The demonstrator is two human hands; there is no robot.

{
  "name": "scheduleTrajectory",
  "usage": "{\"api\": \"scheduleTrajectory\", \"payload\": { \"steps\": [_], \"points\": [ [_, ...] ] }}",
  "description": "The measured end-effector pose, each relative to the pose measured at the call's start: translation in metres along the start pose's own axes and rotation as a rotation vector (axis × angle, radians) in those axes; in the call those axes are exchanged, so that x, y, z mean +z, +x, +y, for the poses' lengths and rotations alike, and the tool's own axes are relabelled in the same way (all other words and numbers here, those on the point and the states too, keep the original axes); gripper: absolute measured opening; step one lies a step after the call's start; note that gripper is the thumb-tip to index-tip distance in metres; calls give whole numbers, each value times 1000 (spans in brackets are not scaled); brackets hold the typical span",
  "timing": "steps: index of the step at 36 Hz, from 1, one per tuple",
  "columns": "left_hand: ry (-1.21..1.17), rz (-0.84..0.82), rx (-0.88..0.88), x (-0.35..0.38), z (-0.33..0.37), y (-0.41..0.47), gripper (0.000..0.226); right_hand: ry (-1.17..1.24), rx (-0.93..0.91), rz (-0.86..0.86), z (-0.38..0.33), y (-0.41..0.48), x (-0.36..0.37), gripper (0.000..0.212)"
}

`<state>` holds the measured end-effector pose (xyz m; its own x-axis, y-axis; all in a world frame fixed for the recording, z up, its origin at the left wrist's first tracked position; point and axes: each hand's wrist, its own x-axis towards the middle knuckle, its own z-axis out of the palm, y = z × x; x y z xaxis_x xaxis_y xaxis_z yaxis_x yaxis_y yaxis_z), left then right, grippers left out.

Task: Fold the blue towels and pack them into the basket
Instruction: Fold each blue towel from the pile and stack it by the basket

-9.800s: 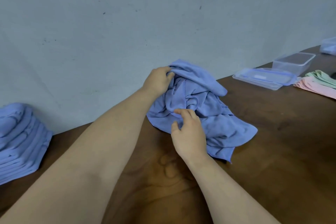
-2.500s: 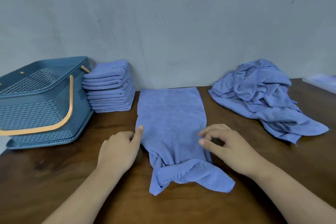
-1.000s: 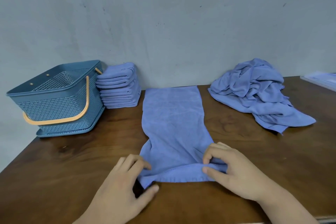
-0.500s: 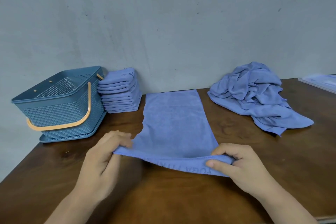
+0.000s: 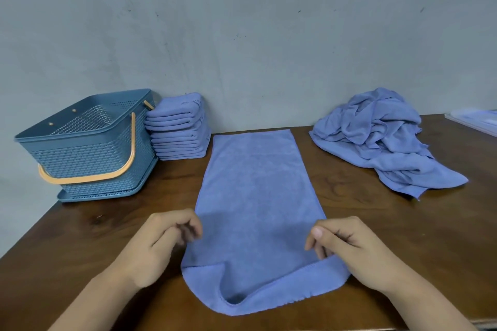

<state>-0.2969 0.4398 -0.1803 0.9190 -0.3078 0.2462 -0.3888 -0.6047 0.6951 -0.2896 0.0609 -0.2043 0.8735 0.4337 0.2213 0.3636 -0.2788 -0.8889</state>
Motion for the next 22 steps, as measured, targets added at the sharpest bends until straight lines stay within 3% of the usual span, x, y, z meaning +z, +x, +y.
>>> {"api": "scheduleTrajectory", "payload": {
  "steps": [6,11,17,22],
  "points": [
    [163,26,-57,12,-4,38,35,82,41,23,-1,2,-1,29],
    [40,-174,-47,28,2,32,32,73,49,-33,3,-1,0,12],
    [96,-437,-1,10,9,1,62,-25,89,-110,5,-10,-11,17],
    [240,-465,-67,3,4,-14,45,-187,91,-161,3,-17,-16,28]
  ]
}}
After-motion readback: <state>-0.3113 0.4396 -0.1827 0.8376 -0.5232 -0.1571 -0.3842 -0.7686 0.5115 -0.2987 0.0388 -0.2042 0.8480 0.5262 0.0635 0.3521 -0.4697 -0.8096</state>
